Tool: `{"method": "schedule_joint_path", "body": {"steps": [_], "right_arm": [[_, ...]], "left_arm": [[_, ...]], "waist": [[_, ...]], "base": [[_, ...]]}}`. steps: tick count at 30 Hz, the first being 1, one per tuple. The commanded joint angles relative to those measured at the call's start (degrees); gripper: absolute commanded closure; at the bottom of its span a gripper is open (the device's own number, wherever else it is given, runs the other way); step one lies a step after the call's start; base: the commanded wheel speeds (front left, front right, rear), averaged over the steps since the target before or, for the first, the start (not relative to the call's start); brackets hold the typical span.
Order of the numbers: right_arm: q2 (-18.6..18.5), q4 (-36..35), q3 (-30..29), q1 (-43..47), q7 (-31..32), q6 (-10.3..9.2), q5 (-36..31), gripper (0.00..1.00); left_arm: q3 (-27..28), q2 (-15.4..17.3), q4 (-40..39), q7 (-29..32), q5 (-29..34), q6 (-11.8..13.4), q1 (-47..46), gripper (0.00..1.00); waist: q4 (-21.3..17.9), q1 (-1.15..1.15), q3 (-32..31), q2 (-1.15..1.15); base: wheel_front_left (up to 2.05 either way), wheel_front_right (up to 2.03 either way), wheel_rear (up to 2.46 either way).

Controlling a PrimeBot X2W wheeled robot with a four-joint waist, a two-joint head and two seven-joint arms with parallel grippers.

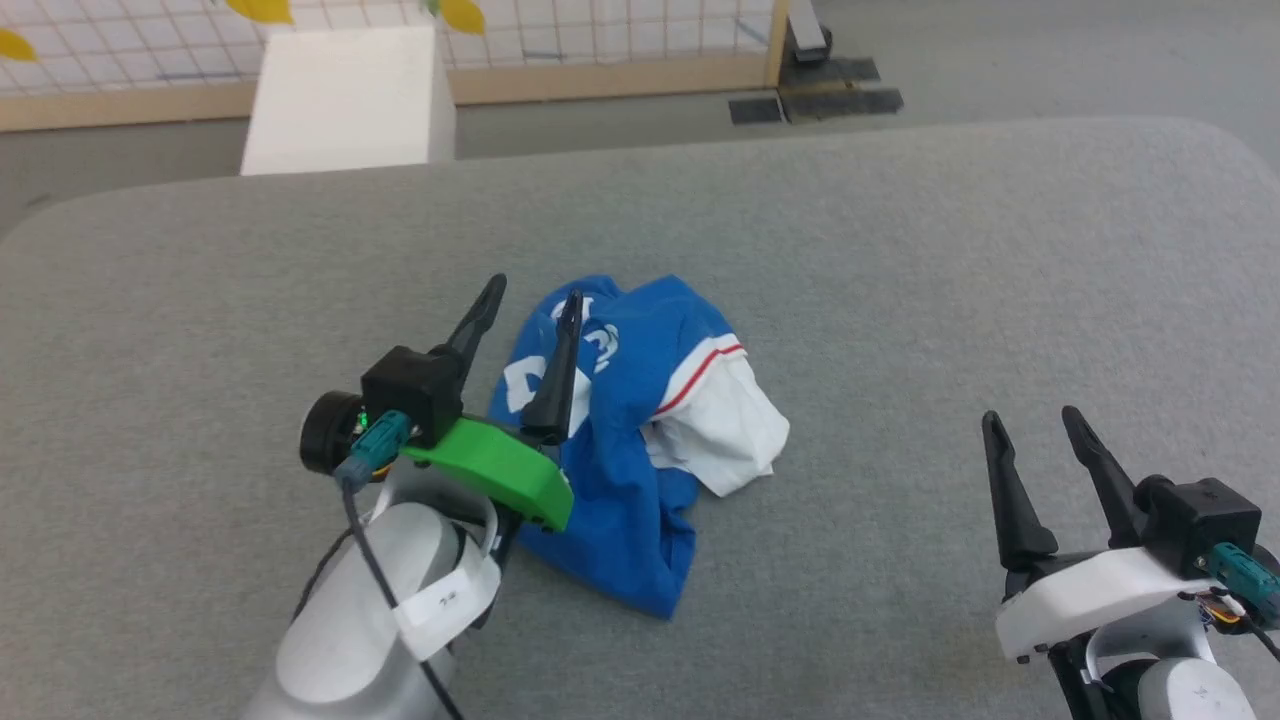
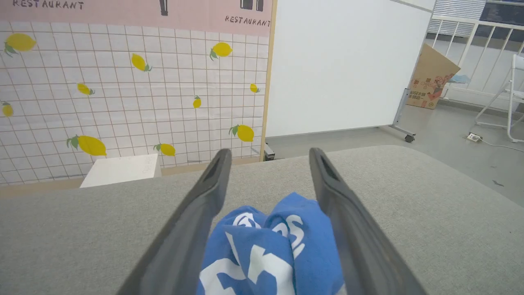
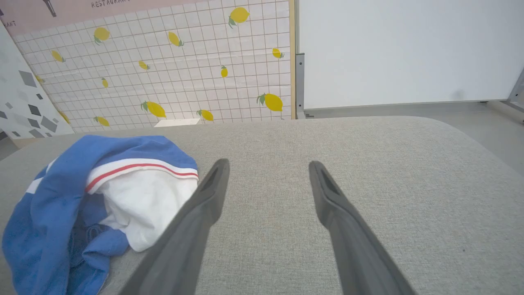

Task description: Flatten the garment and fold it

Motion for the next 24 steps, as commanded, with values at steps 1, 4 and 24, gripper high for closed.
{"method": "schedule_joint_path", "body": {"steps": [1,4,24], "right_arm": [[0.0,-0.1,-0.2,0.2,0.2,-0.09,-0.2,0.00],[0.0,-0.3,-0.6,0.7,0.5,-0.09,-0.3,0.00],[0.0,-2.9,1.5,5.2,2.6,-0.09,-0.7,0.00]], "left_arm": [[0.7,0.8,-1.1,-0.2,1.0,0.2,1.5,0.00],[2.3,2.0,-3.1,-0.2,2.0,0.6,2.6,0.00],[9.2,9.9,-6.5,1.4,-1.9,4.7,19.3,0.00]], "waist": [[1.8,0.00,-2.0,0.68],[2.4,0.00,-3.0,0.68],[3.8,0.00,-6.5,0.68]], "base": [[0.00,0.00,0.00],[0.00,0.00,0.00],[0.00,0.00,0.00]]}}
